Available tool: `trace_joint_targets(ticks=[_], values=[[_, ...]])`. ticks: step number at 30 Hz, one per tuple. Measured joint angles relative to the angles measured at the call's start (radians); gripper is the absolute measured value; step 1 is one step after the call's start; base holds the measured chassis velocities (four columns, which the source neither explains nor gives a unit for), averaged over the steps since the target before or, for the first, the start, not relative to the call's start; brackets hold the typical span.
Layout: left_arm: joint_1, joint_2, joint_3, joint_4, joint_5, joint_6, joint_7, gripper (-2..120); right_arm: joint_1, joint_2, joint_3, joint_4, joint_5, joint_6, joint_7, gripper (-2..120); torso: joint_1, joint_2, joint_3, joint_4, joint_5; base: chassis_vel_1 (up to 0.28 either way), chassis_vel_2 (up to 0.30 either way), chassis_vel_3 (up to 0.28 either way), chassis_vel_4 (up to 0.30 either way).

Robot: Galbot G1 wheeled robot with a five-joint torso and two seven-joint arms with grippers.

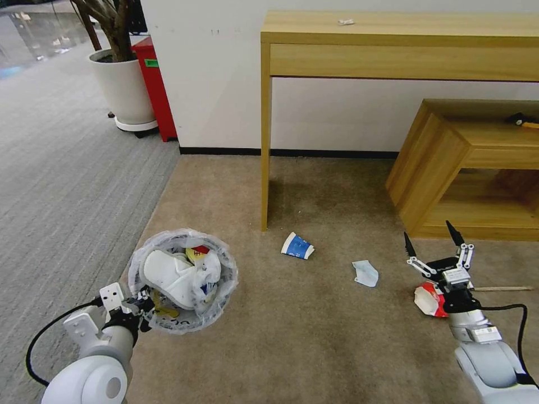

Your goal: Pick up the trash bin and place the garbage on the floor into it.

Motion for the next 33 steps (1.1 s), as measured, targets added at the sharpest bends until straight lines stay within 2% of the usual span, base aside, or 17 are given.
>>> trace_joint_targets(ticks=[16, 23, 28, 33], values=[[0.007, 0.002, -0.002, -0.007, -0.006, -0.003, 0.0, 0, -0.019, 0.027, -0.004, -0.001, -0.033, 0.0, 0.015, 89, 0.0, 0.0, 0.0, -0.0003, 0.0005, -0.187, -0.178, 0.177, 0.179], [0.011, 0.0, 0.001, -0.004, -0.001, -0.005, 0.0, 0, -0.02, 0.036, -0.011, 0.004, -0.043, 0.001, 0.033, 89, 0.0, 0.0, 0.0, 0.0, -0.0002, -0.018, -0.042, 0.027, 0.022], [0.014, 0.0, 0.0, -0.007, -0.001, -0.005, 0.0, 0, -0.02, 0.033, -0.015, 0.02, -0.058, 0.001, 0.067, 99, 0.0, 0.0, 0.0, 0.0001, -0.0002, 0.0, 0.0, 0.0, 0.0], [0.017, 0.0, 0.001, -0.012, -0.001, -0.006, 0.0, 0, -0.017, 0.04, -0.015, 0.025, -0.095, 0.001, 0.093, 100, 0.0, 0.0, 0.0, 0.0, 0.0001, 0.0, 0.0, 0.0, 0.0]])
